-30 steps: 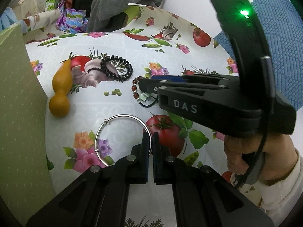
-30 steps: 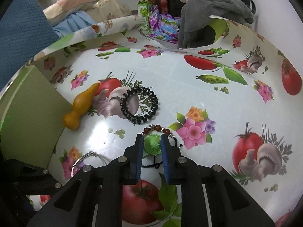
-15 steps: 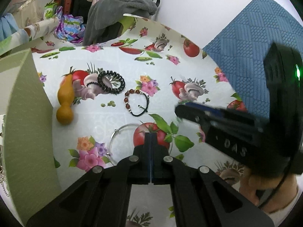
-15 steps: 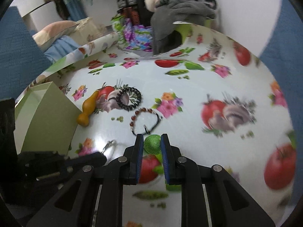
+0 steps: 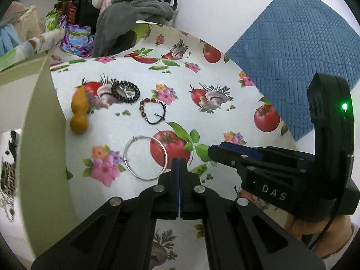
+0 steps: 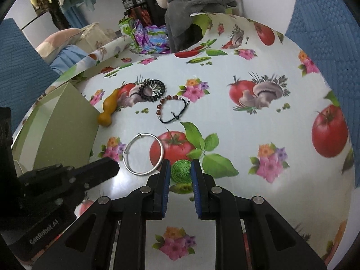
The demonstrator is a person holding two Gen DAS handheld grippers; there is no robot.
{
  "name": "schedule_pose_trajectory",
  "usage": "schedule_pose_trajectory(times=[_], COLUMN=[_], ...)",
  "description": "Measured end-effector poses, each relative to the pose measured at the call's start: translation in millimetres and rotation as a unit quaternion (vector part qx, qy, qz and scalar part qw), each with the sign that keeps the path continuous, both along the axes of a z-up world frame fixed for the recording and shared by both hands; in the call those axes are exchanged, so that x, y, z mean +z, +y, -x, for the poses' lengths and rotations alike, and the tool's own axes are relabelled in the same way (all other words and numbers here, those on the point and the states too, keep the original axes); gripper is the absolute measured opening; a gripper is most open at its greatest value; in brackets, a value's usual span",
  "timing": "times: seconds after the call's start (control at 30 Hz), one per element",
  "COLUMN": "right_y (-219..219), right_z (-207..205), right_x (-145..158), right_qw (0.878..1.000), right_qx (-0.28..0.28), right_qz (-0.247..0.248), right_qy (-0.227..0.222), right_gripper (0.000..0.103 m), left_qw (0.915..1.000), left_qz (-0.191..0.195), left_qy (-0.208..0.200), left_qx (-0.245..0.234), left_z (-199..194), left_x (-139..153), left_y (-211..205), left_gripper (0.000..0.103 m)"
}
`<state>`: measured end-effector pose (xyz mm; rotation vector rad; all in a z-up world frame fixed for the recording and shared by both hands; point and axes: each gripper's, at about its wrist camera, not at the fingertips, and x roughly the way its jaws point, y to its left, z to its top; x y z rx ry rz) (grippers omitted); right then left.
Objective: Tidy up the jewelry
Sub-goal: 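Lift and carry the bangle and green hair tie with both tools toward the box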
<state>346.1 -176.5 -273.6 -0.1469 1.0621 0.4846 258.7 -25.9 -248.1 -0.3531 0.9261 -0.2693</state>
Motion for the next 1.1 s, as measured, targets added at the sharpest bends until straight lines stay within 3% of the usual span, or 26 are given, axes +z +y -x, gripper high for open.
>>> schedule_pose_trajectory(times=[0.13,0.17,0.2,0.27,0.43,0.57,0.9,0.93,1.0,1.1], right_y=[-7.5,-10.0,-11.3,-15.0,-23.8,-30.3,-34.9,-35.4,-37.4,-39.4], right_z=[3.1,3.9,4.1,4.6,3.4,1.2,-1.1,-1.6,-3.0,-3.5], right_x=[-3.1,-4.2,-4.8,-5.9,-7.4,-7.6,-12.5,-12.9,-14.5,-14.7], right_qw=[1.000,1.000,1.000,1.000,0.999,0.999,0.999,0.999,0.999,0.999], right_qx=[-0.011,-0.014,-0.016,-0.019,-0.030,-0.039,-0.040,-0.040,-0.043,-0.048], right_qz=[-0.003,-0.003,-0.004,-0.006,-0.010,-0.015,-0.012,-0.011,-0.011,-0.011], right_qy=[0.006,0.007,0.008,0.010,0.012,0.011,0.013,0.012,0.014,0.015], right_gripper=[0.017,0.017,0.017,0.017,0.017,0.017,0.017,0.017,0.017,0.017], left_qw=[0.9998,0.9997,0.9994,0.9990,0.9971,0.9933,0.9800,0.9790,0.9774,0.9769], left_qz=[-0.014,-0.021,-0.030,-0.039,-0.070,-0.105,-0.192,-0.198,-0.205,-0.210], left_qy=[0.017,0.015,0.014,0.002,-0.003,-0.004,-0.009,-0.012,-0.017,-0.017], left_qx=[0.003,0.004,0.009,0.021,0.029,0.048,0.051,0.049,0.047,0.035], left_z=[1.5,2.5,3.9,7.5,5.4,-3.0,-30.3,-31.4,-32.9,-35.6], left_x=[-12.6,-14.1,-15.5,-16.8,-24.1,-33.7,-56.0,-56.7,-56.5,-56.6], left_y=[-3.5,-4.8,-5.9,-7.4,-15.2,-20.4,-26.3,-26.2,-26.8,-28.6], left_gripper=[0.006,0.023,0.050,0.063,0.064,0.079,0.079,0.078,0.066,0.065])
